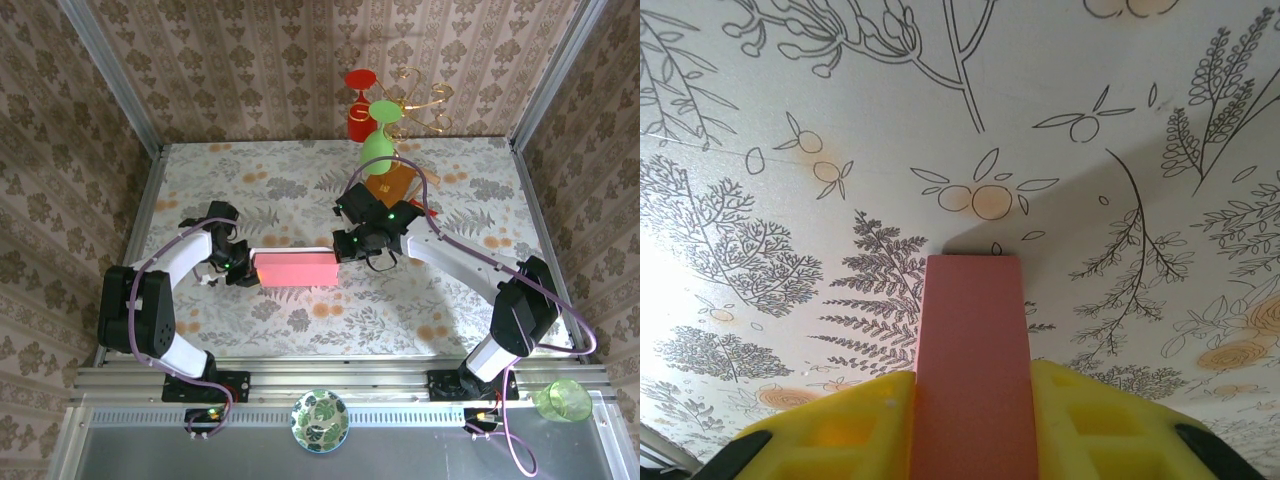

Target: Fold the paper box

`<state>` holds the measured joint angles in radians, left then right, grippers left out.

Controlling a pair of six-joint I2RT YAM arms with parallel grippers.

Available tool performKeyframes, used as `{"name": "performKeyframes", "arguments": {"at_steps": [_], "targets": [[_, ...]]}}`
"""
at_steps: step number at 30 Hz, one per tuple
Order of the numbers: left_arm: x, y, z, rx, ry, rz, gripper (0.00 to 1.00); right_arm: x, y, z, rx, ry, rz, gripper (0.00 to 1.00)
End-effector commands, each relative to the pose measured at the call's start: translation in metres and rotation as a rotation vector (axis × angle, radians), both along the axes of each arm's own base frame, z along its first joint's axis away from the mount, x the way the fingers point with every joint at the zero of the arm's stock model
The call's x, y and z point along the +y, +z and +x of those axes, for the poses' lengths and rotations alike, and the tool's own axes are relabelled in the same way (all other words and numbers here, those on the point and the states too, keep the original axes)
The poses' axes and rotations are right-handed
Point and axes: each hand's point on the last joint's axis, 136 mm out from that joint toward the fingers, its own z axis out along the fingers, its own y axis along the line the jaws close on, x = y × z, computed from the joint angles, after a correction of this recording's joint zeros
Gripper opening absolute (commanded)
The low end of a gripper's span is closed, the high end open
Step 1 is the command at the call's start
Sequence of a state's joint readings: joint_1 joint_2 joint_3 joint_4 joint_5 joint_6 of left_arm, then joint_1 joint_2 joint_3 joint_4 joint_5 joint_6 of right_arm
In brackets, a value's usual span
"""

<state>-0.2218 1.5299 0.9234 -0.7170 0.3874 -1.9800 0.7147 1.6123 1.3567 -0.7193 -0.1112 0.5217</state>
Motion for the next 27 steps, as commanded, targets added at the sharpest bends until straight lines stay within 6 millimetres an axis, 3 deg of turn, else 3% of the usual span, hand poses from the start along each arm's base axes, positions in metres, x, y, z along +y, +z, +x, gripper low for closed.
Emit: {"name": "performKeyframes", "arguments": {"at_steps": [1, 17, 27], "targets": [[0.017, -0.010, -0.010, 0.042, 0.051, 0.087, 0.00, -0.006, -0.010, -0.007, 0.049, -0.043, -0.047, 0.00], [0.016, -0.013, -0.008, 0.042, 0.064, 0.084, 0.00, -0.007, -0.028, -0.012, 0.045, -0.113, -0.026, 0.00], [0.014, -0.015, -0.004, 0.033, 0.066, 0.074, 0.00, -0.020, -0.044, -0.013, 0.001, -0.104, -0.112, 0.00]]}}
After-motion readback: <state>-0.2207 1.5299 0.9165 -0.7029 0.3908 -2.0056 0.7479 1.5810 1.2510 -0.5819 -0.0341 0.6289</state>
